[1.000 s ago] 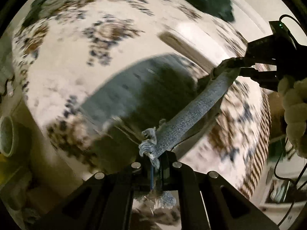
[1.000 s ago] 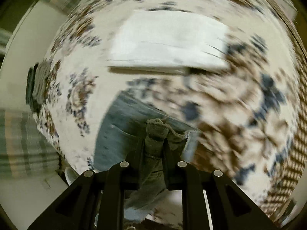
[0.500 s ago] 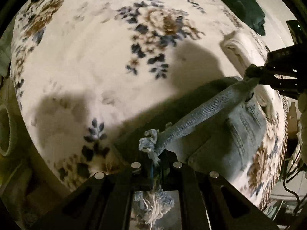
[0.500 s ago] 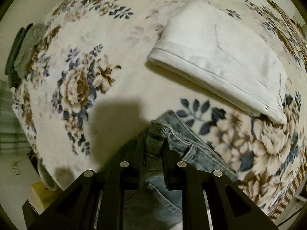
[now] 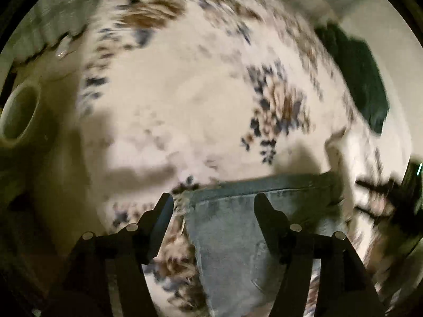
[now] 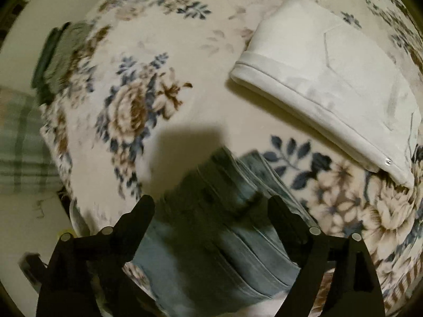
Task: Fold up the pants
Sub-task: 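Lift both hems and fold them over toward the waistband with both tools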
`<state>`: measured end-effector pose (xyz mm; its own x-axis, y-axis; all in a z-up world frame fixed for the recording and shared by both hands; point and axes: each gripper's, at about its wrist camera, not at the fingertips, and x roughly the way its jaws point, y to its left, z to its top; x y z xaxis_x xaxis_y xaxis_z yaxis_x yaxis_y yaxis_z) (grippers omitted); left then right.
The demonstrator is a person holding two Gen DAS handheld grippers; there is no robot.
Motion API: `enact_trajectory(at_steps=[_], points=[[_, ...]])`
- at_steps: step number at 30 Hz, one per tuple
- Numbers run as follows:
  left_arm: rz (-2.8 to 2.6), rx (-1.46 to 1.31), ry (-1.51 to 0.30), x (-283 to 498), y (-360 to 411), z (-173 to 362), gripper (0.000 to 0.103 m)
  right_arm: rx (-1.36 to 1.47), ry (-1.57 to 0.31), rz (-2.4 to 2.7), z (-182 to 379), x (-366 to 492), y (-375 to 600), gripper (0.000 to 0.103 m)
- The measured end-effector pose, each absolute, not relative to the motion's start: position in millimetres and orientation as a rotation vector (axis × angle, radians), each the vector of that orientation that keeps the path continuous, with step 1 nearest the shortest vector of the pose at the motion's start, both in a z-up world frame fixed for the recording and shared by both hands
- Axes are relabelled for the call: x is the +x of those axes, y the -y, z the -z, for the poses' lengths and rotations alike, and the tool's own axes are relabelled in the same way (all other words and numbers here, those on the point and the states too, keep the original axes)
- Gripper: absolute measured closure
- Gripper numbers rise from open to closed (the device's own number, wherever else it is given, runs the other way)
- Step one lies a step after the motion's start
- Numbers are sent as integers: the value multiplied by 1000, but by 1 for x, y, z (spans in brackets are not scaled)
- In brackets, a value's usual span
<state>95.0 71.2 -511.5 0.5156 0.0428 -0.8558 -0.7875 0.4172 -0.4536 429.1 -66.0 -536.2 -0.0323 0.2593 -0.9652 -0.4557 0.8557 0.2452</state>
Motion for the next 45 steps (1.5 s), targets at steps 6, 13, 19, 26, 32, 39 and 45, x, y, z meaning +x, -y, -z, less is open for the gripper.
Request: enact_trajectory(at_steps=[6, 13, 19, 26, 32, 39, 45], points=[[-646, -1377, -740, 29, -2, 532, 35, -146, -1461, -681, 533, 389, 145, 4], [-593, -1778, -637, 16, 100, 595, 35, -63, -1569, -731, 583, 359, 222, 4], [-606, -1951, -459, 35, 121, 627, 35, 96, -1596, -774, 615, 366, 241, 4], [-665, -2038, -394, 59, 107, 653, 35, 288, -1599, -775, 634, 393, 238, 5], [-736, -2061, -364, 71, 88, 643, 35, 340, -1583, -761, 637, 411, 226, 15], [-799, -1939, -357, 79, 63, 627, 82, 375, -1575, -686, 644, 411, 226, 60], [-769, -1793, -442, 92, 35, 587, 85, 422, -1538, -641, 628, 399, 237, 80]])
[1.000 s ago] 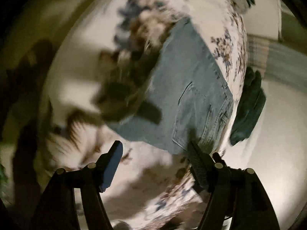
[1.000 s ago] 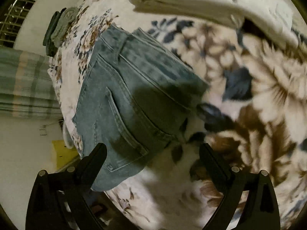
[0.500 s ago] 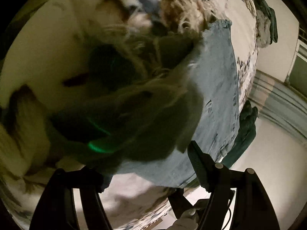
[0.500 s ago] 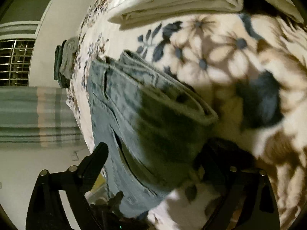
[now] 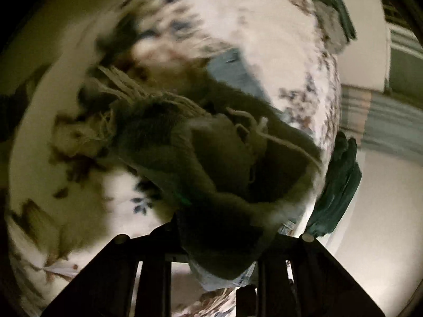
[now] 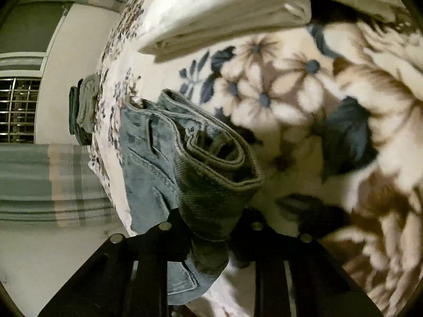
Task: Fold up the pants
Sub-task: 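Lift both hems and fold them over toward the waistband with both tools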
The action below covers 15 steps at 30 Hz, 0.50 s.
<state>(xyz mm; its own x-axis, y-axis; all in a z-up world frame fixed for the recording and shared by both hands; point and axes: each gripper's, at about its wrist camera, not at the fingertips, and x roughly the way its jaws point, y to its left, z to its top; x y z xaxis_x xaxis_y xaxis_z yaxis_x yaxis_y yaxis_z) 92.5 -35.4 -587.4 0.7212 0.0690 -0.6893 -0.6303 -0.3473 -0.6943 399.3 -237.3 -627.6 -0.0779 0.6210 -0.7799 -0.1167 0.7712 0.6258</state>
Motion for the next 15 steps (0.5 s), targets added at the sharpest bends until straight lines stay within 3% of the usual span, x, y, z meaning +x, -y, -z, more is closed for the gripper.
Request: enact_trajectory(at_steps=[8, 15], points=[[-677, -1514, -596, 131, -10, 473, 85, 598, -1519, -572, 562, 387, 237, 85], [-452, -1388, -661, 236, -38, 384, 86, 671, -1408, -494, 466, 416, 248, 85]])
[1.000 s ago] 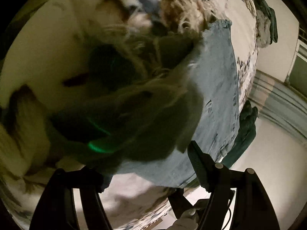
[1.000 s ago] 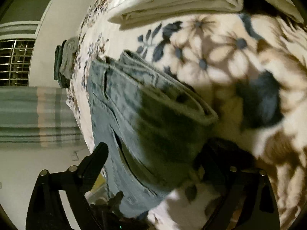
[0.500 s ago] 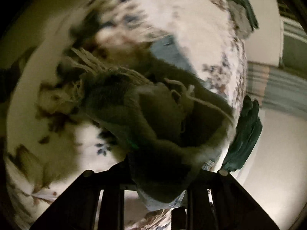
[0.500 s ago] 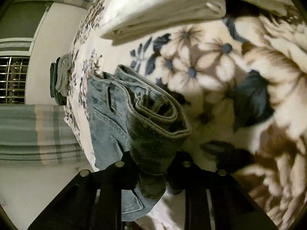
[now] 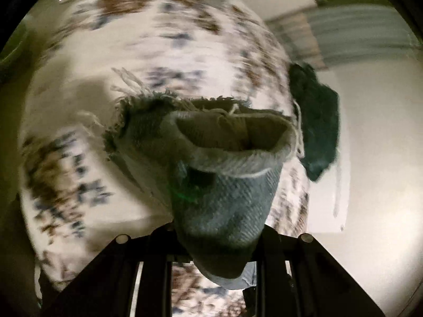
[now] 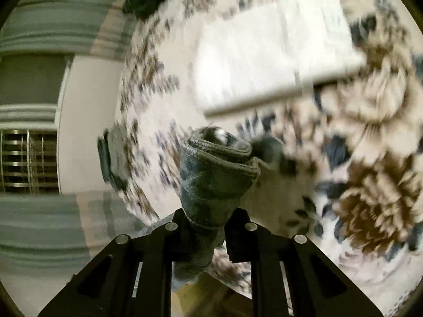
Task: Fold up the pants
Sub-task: 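Lift both hems and fold them over toward the waistband with both tools, then lower the folded hems onto the waistband with both tools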
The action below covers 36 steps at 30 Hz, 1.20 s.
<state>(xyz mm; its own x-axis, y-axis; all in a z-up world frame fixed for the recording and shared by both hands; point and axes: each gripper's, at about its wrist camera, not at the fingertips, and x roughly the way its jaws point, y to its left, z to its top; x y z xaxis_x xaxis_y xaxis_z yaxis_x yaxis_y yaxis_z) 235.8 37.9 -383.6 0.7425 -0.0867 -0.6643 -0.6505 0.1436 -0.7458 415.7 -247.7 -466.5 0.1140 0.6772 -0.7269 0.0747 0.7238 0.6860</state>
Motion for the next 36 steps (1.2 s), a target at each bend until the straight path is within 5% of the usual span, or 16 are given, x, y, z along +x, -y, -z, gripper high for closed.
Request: enact_trajectory(at_steps=[7, 12, 17, 25, 33, 36], points=[[-123, -1290, -688, 407, -46, 333, 86, 768, -1148, -362, 352, 504, 289, 85], [71, -1204, -754, 539, -41, 356, 86, 811, -992, -233, 325, 567, 317, 85], [161, -1105, -906, 609, -30, 438, 86, 895, -935, -98, 385, 590, 341, 85], [133, -1117, -1100, 584, -38, 566, 85, 979, -989, 21, 521, 541, 345, 85], [178, -1178, -1144, 558, -42, 580, 79, 1012, -1013, 53, 575, 511, 343, 83], [151, -1227, -1117, 546, -52, 571, 71, 1035, -1047, 34, 582, 508, 349, 71]])
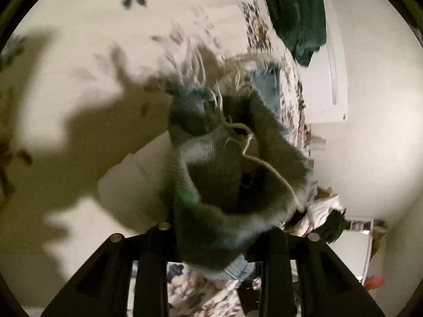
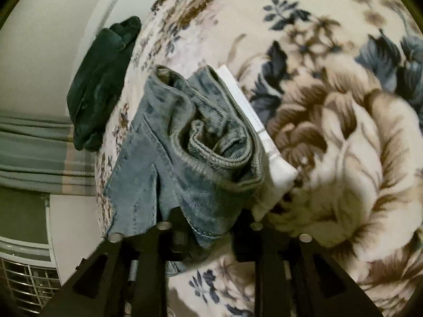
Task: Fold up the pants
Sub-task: 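Lower the folded hems onto the waistband with both tools, then open both tools and release the folded shorts, lifting away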
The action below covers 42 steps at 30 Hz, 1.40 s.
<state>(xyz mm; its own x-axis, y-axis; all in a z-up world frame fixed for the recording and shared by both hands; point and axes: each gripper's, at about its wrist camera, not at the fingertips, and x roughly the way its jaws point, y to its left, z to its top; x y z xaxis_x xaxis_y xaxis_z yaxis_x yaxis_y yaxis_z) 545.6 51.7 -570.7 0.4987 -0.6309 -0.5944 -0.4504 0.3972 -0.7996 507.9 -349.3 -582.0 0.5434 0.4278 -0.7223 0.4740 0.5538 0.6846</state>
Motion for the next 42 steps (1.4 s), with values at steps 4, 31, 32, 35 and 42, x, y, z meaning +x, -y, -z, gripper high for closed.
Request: enact_trajectory(at_steps=[4, 31, 32, 35, 42], points=[[102, -1236, -1073, 546, -60, 570, 71, 1046, -1062, 37, 577, 505, 359, 60], [65, -1000, -1145, 531, -71, 560, 76, 1015, -1117, 159, 571, 499, 352, 59], [48, -949, -1148, 532, -71, 553, 75, 976, -1131, 172, 568, 500, 352, 54], [6, -806, -1171, 537, -68, 534, 57, 890, -1147, 197, 556, 500, 351, 46], [-60, -458, -1173, 538, -50, 486, 13, 610, -1174, 255, 510, 503, 332, 13]])
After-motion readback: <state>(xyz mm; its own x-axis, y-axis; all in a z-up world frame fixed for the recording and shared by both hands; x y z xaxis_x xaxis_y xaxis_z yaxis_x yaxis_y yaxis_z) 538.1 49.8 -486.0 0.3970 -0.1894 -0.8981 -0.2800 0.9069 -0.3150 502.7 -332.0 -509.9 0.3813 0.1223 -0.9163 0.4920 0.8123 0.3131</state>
